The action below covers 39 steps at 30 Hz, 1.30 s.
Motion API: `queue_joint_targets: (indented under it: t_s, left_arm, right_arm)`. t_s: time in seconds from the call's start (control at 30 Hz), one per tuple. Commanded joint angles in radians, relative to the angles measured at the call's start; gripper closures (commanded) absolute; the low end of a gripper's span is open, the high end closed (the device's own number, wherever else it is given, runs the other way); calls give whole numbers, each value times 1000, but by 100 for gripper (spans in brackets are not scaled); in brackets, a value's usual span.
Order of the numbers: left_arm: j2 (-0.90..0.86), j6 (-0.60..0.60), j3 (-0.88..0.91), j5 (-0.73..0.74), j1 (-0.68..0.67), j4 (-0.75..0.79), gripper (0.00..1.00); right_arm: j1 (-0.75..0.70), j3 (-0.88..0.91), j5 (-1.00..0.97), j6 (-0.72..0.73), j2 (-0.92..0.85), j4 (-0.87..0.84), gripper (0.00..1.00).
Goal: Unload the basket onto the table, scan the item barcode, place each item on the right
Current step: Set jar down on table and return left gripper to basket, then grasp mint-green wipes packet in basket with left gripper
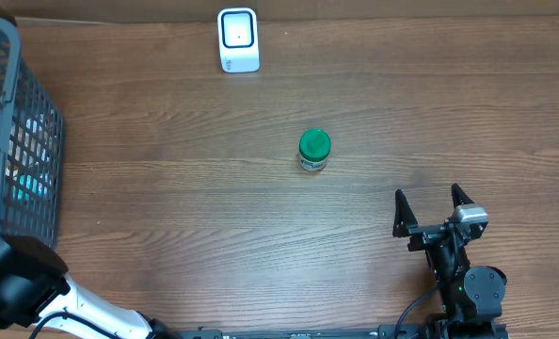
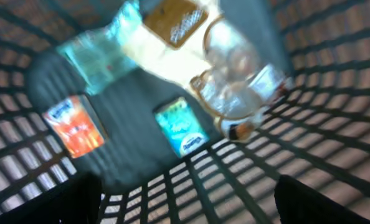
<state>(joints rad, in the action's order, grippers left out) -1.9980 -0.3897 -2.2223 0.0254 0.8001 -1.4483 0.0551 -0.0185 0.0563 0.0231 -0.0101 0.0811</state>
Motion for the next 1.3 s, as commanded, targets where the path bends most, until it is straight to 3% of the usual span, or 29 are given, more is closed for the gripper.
queue_joint_targets:
  t_s: [0.0, 0.27, 0.5, 0.67, 0.83, 1.07, 1.17, 1.27]
  left_arm:
    - [6, 16, 163, 21, -3, 66, 9]
    - [6, 8, 497, 18, -14, 325, 7]
    - [6, 8, 666, 15, -21, 528, 6]
    - [6, 9, 732, 11, -38, 620, 12]
    - [6, 9, 744, -48, -44, 639, 29]
    - [7, 8, 747, -66, -43, 622, 79]
    - [7, 8, 745, -67, -42, 613, 93]
    - [10, 8, 719, -66, -40, 584, 96]
  right_arm:
    - [6, 11, 6, 4, 7, -3, 0]
    - [6, 11, 6, 4, 7, -3, 0]
    - [6, 11, 6, 4, 7, -3, 0]
    - [6, 11, 6, 4, 7, -3, 0]
    - [6, 11, 6, 4, 7, -3, 0]
    - [6, 11, 6, 4, 7, -3, 0]
    - [6, 11, 6, 4, 7, -3, 0]
    - [6, 11, 6, 4, 7, -3, 0]
